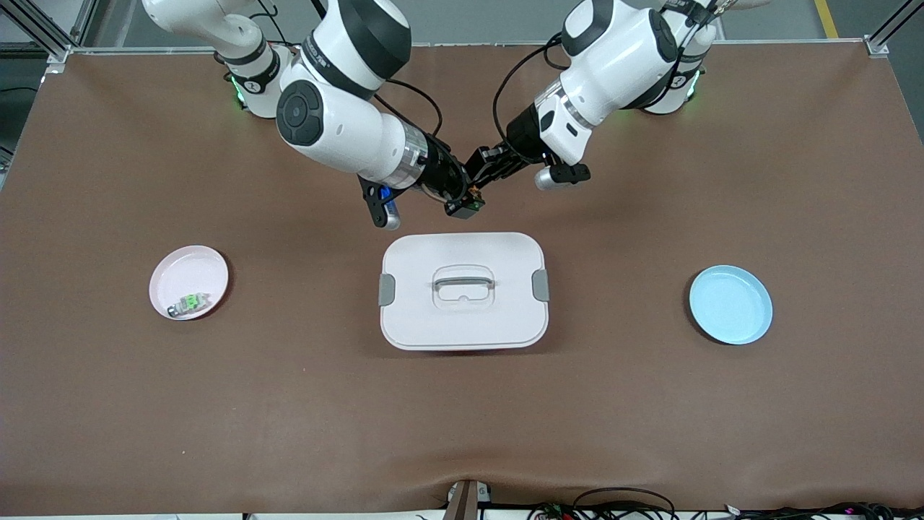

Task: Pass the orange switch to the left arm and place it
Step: 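Carry the switch above the box toward the left gripper, then grasp the orange switch with the left gripper and open the right gripper, then carry the switch to the blue plate while the right gripper withdraws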

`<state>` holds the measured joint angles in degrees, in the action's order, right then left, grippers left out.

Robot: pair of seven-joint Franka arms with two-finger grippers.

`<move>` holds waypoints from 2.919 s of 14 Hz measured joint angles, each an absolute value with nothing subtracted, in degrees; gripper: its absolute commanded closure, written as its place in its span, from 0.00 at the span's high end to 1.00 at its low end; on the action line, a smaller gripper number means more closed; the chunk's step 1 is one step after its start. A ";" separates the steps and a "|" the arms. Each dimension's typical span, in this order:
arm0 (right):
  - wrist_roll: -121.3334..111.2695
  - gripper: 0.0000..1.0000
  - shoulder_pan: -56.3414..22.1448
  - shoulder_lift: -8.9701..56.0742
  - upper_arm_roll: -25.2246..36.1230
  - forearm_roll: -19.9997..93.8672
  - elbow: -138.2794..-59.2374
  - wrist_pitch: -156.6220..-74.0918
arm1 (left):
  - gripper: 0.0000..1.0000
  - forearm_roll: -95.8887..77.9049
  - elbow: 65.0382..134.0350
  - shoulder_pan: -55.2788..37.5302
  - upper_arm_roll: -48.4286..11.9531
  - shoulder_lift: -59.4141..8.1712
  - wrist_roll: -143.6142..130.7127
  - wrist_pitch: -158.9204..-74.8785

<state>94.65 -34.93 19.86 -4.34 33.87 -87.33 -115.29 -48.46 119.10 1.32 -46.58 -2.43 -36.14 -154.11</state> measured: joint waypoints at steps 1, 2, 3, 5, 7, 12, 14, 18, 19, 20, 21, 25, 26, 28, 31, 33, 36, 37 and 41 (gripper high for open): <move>94.65 0.54 -34.93 19.87 -4.34 33.87 -87.32 -115.30 | 0.00 -48.46 119.08 1.34 -46.58 -2.43 -36.13 -154.11; 94.65 0.71 -34.93 19.87 -4.34 33.87 -87.29 -115.33 | 0.00 -48.46 119.06 1.36 -46.58 -2.43 -36.10 -154.11; 94.65 0.85 -34.93 19.89 -4.34 33.88 -87.25 -115.40 | 0.00 -48.46 119.04 1.40 -46.59 -2.43 -36.08 -154.11; 94.65 1.00 -34.94 19.97 -4.33 33.89 -87.08 -115.64 | 0.00 -48.46 118.96 1.69 -46.59 -2.43 -36.09 -154.12; 94.66 1.00 -34.94 19.98 -4.34 33.89 -86.82 -115.75 | 0.00 -48.46 118.95 2.50 -46.57 -2.44 -36.09 -154.11; 94.65 1.00 -34.93 20.66 -4.16 33.88 -84.93 -117.92 | 0.00 -48.45 118.41 4.56 -46.82 -1.99 -36.09 -153.82; 94.65 1.00 -34.81 20.99 -3.74 33.83 -83.93 -116.35 | 0.00 -48.38 118.49 7.69 -46.82 -0.95 -36.10 -154.16; 91.88 1.00 -33.20 19.47 -3.14 33.65 -83.50 -109.00 | 0.00 -43.37 118.50 16.10 -46.18 -0.35 -35.63 -152.53; 89.65 1.00 -32.12 18.62 -3.07 33.64 -83.31 -106.75 | 0.00 -40.05 118.47 17.80 -46.17 -0.32 -35.64 -150.60; 87.04 1.00 -30.63 17.61 -2.99 33.61 -83.00 -104.07 | 0.00 -36.13 118.31 19.70 -46.16 -0.28 -35.62 -148.40; 84.20 1.00 -28.81 16.50 -2.90 33.54 -82.65 -101.05 | 0.00 -32.17 117.82 21.72 -46.15 -0.26 -35.45 -145.91; 68.30 1.00 -20.95 12.81 -2.61 29.95 -81.88 -89.35 | 0.00 -21.84 116.02 29.90 -46.07 -0.26 -24.73 -135.84; 63.84 1.00 -19.52 12.18 -2.59 27.68 -81.87 -87.21 | 0.00 -20.88 116.06 32.12 -46.03 -0.31 -19.31 -133.66; 56.13 1.00 -17.38 11.47 -2.59 24.36 -81.88 -84.37 | 0.00 -19.81 116.27 36.60 -45.96 -0.71 -8.77 -130.90; 45.54 1.00 -12.89 11.03 -2.52 23.31 -81.90 -81.07 | 0.00 -12.50 116.72 41.43 -45.92 -2.54 3.89 -129.06; 38.71 1.00 -9.86 10.82 -2.48 21.52 -82.01 -79.29 | 0.00 -7.70 116.88 43.82 -45.93 -4.18 13.10 -127.84; 29.29 1.00 -8.23 9.34 -2.49 15.87 -83.80 -78.91 | 0.00 1.71 117.02 46.44 -45.90 -7.77 24.98 -127.79; 26.82 1.00 -7.74 8.75 -2.49 14.52 -84.43 -78.92 | 0.00 6.44 117.00 46.88 -45.89 -9.20 27.51 -127.79; 15.08 1.00 -3.41 6.25 -2.45 9.61 -88.13 -81.25 | 0.00 19.52 116.20 47.13 -45.94 -15.37 37.50 -128.00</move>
